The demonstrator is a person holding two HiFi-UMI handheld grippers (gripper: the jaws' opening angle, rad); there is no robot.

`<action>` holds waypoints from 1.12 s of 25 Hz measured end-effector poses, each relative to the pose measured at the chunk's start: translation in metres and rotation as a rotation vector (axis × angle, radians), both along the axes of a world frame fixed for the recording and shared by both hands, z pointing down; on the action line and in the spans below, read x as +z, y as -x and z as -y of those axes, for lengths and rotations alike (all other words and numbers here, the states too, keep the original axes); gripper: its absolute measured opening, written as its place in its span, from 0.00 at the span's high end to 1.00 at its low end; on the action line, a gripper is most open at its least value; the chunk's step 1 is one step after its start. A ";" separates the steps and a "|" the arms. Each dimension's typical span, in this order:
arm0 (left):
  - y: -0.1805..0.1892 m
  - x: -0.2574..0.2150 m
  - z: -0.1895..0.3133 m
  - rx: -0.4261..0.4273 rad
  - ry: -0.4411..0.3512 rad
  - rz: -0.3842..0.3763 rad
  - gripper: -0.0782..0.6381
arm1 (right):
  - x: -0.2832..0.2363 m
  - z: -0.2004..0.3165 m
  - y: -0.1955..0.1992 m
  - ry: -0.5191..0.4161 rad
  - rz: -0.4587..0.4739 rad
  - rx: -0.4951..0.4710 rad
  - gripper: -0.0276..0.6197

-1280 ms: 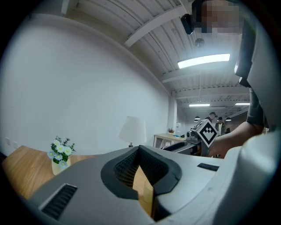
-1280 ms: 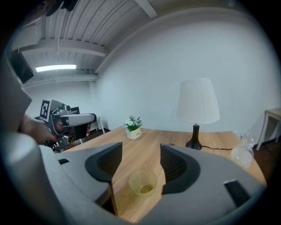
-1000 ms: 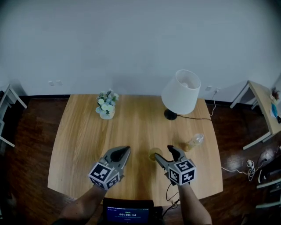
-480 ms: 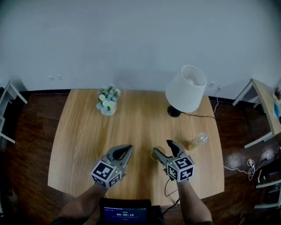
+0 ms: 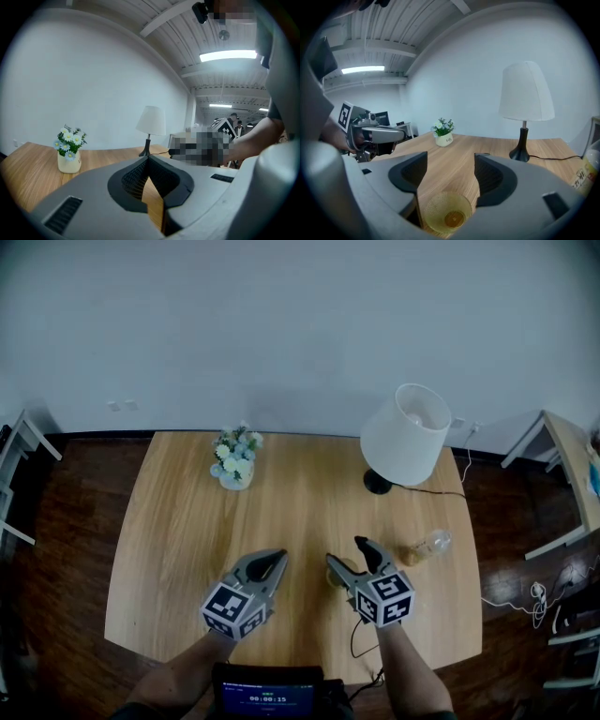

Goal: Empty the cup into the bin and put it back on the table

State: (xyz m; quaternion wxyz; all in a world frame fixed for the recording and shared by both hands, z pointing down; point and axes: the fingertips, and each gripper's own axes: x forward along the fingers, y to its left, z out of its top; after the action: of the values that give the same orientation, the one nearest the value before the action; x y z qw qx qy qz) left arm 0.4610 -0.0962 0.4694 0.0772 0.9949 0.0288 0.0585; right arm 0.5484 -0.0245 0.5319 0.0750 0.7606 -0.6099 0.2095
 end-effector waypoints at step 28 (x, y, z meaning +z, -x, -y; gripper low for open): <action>-0.014 0.041 0.002 -0.013 0.030 0.084 0.90 | 0.057 -0.009 0.020 -0.017 -0.021 -0.076 0.30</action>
State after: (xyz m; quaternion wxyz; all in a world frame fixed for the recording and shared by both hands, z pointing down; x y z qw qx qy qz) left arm 0.4749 -0.0977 0.5103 0.0937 0.9904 0.0198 0.0994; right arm 0.5285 -0.0152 0.5893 0.0827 0.7397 -0.6392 0.1934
